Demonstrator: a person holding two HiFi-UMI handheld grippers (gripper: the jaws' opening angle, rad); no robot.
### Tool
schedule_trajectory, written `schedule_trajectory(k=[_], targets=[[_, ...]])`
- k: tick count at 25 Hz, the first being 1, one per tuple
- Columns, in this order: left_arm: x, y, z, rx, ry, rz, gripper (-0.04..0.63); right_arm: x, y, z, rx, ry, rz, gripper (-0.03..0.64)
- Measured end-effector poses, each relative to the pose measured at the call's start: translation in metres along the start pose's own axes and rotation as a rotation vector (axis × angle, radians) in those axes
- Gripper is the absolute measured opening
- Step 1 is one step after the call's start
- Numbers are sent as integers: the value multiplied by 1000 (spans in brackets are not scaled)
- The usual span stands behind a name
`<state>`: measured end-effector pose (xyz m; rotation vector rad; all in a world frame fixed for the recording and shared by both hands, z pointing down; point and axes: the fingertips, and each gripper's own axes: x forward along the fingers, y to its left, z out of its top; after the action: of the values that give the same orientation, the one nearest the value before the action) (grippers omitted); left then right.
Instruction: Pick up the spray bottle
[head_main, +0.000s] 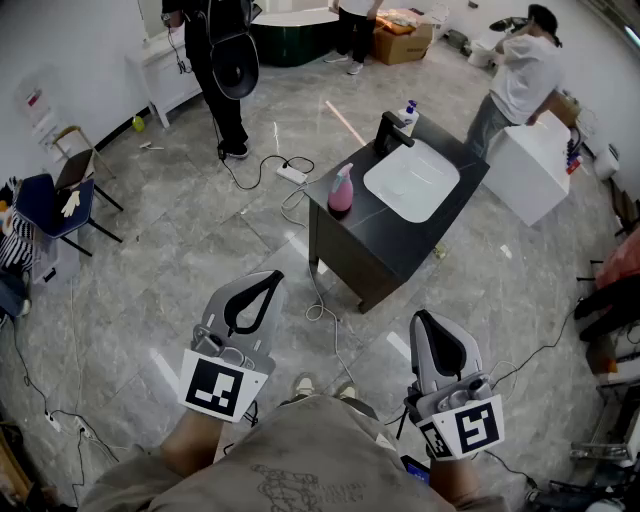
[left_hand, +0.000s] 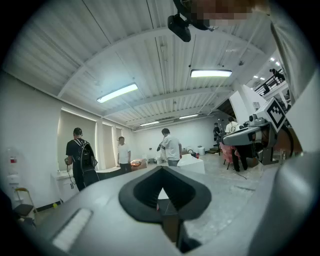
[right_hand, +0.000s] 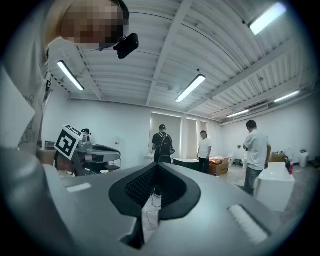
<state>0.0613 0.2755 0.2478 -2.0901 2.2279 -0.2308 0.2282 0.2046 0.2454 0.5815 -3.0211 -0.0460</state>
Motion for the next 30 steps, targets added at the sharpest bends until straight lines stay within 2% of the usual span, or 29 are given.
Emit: schedule_trajectory(k=[16, 24, 30], targets=[[-16, 8, -3, -2, -8, -17, 0, 4, 16, 6, -14, -5, 10, 28], [-5, 7, -10, -2, 4, -30, 0, 11, 4, 0, -3, -2, 0, 28], [15, 11, -15, 4, 22, -28, 0, 34, -10, -8, 11, -4, 26, 28]])
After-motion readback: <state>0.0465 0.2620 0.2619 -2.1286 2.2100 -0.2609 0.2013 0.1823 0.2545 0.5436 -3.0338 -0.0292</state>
